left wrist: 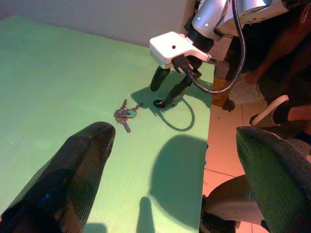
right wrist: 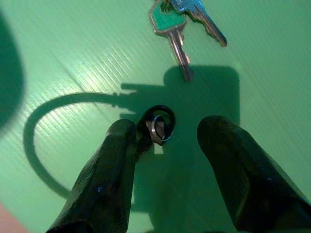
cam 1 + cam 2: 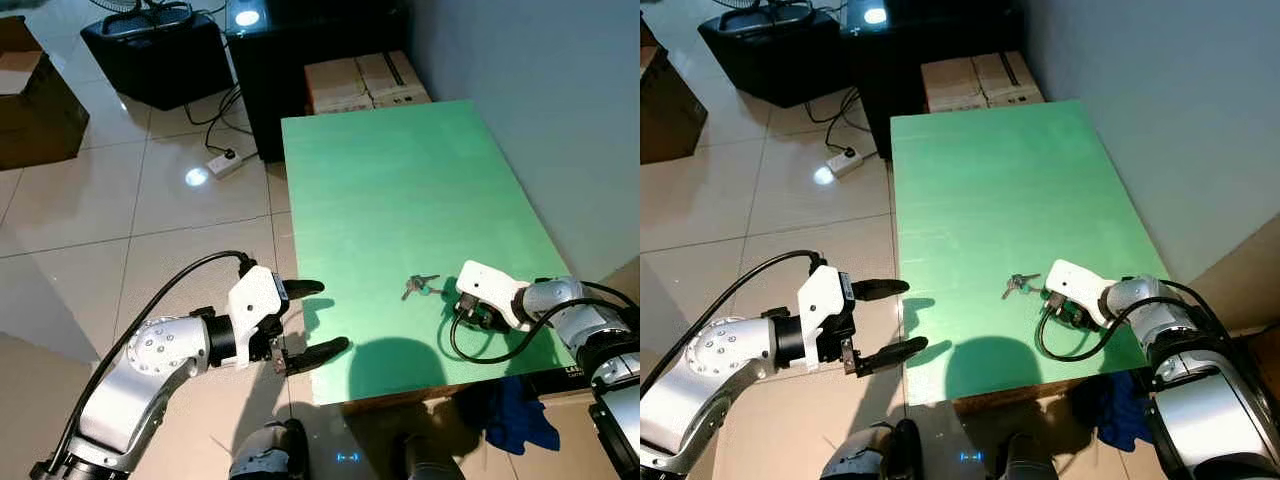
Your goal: Hang keys on a hook
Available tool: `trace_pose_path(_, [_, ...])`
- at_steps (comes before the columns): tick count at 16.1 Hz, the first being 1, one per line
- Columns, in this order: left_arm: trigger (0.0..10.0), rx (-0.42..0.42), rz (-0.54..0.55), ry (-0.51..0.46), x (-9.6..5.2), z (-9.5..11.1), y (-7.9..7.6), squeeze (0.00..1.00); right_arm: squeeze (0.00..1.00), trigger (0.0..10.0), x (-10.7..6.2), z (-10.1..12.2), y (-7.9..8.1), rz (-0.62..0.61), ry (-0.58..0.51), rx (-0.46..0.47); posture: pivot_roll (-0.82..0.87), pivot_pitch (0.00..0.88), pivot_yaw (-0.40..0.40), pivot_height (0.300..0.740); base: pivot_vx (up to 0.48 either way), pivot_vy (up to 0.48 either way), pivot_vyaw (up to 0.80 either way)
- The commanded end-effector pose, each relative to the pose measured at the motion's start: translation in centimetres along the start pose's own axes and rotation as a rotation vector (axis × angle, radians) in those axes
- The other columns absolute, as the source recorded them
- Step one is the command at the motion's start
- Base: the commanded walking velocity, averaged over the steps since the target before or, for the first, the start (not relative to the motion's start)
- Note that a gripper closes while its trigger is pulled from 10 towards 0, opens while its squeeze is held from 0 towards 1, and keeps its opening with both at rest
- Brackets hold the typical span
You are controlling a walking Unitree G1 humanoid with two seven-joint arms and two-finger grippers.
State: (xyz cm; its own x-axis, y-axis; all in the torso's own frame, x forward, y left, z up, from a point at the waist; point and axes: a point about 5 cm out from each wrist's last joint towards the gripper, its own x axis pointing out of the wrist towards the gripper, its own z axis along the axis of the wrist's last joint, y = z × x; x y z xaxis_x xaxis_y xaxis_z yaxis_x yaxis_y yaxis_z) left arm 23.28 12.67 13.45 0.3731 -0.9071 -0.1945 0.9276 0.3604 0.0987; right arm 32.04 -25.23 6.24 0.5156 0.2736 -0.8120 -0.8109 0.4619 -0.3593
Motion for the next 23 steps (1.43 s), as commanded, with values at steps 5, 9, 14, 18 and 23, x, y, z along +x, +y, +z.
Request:
trace_pose_path(5, [10.0, 0.012, -0.01, 0.017, -0.4, 0.0, -0.3, 0.0, 0.0, 10.0, 0.3, -0.4, 0.5, -0.005, 0.013, 0.019, 0.05, 0.233, 0.096, 0.74, 0.0, 0.0, 0.0])
trace_pose_path(9, [10.0, 0.013, -0.014, 0.019, -0.5, 0.3, -0.3, 0.0, 0.0, 10.0, 0.4, -0.5, 0.6, -0.025, 0.005, 0.04, 0.05, 0.239, 0.101, 0.74, 0.0, 0.0, 0.0])
trace_pose_path(14, [10.0, 0.015, -0.017, 0.026, -0.9, 0.5, -0.4, 0.0, 0.0, 5.0, 0.5, -0.9, 0.8, -0.025, 0.014, 0.068, 0.06, 0.245, 0.106, 0.74, 0.0, 0.0, 0.0])
trace_pose_path(18, [10.0, 0.014, -0.024, 0.021, -0.6, 1.0, -0.5, 0.0, 0.0, 3.4, 0.5, -1.2, 0.9, -0.019, 0.017, 0.086, 0.05, 0.248, 0.107, 0.74, 0.0, 0.0, 0.0])
trace_pose_path(23, [10.0, 0.014, -0.024, 0.02, -0.1, 1.4, -0.3, 0.0, 0.0, 1.4, 0.3, -1.4, 0.9, -0.022, 0.02, 0.098, 0.05, 0.243, 0.107, 0.74, 0.0, 0.0, 0.0])
